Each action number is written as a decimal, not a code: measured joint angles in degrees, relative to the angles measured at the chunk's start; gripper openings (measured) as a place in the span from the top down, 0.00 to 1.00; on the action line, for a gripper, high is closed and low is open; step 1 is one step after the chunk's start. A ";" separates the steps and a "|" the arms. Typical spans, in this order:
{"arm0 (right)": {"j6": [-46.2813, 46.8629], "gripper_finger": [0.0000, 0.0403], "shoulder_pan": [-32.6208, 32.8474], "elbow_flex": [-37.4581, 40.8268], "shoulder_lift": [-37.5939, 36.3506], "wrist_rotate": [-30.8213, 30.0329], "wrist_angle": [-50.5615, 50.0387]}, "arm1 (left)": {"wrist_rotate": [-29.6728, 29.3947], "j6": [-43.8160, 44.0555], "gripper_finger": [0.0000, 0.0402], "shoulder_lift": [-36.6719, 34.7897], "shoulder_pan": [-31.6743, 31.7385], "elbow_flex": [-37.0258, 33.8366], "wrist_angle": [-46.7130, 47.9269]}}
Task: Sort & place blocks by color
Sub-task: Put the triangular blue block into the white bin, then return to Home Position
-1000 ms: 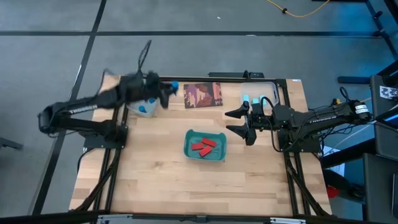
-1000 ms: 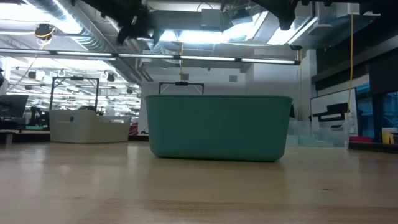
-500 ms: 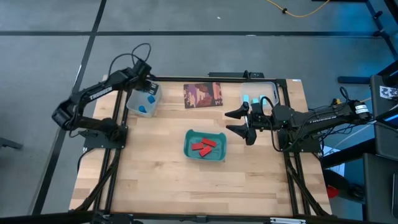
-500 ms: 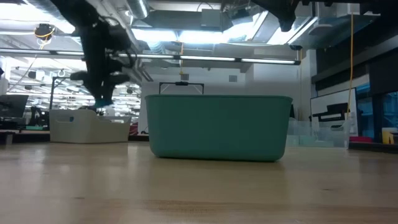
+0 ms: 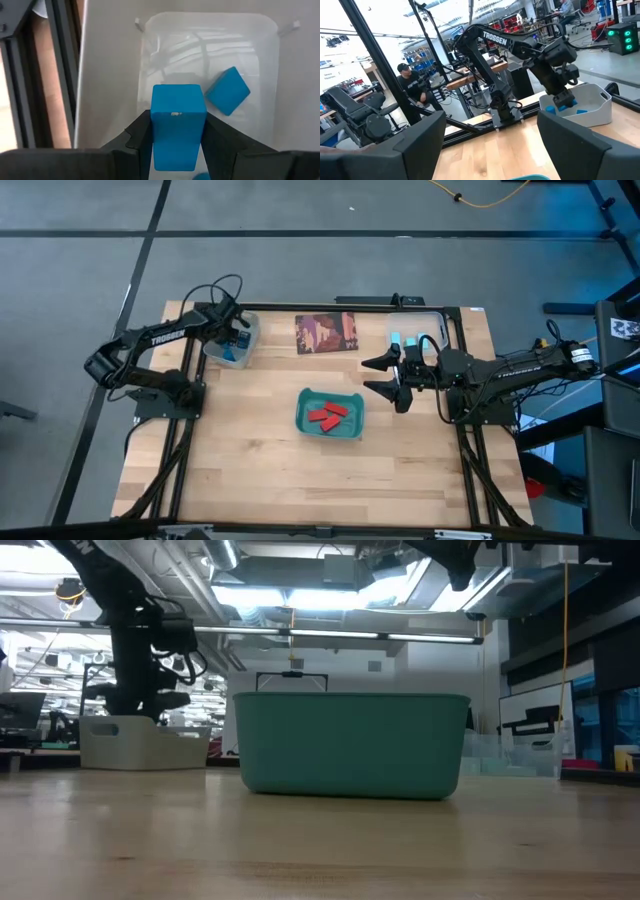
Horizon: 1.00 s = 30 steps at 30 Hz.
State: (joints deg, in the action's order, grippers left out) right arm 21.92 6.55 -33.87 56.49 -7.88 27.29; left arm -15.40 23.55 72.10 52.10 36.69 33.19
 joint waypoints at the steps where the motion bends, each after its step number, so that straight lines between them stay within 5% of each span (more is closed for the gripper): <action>1: 0.02 0.21 0.02 0.00 0.00 -0.02 0.00 | 0.00 0.04 0.69 0.00 -0.10 -0.32 -0.58; 30: 0.11 0.21 0.00 0.00 0.00 -0.07 0.00 | 2.86 -0.68 0.59 -1.68 -0.15 0.04 -3.54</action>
State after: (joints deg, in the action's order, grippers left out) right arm 22.02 6.55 -33.87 56.49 -7.94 27.29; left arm -12.54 22.87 70.41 51.94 36.73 29.65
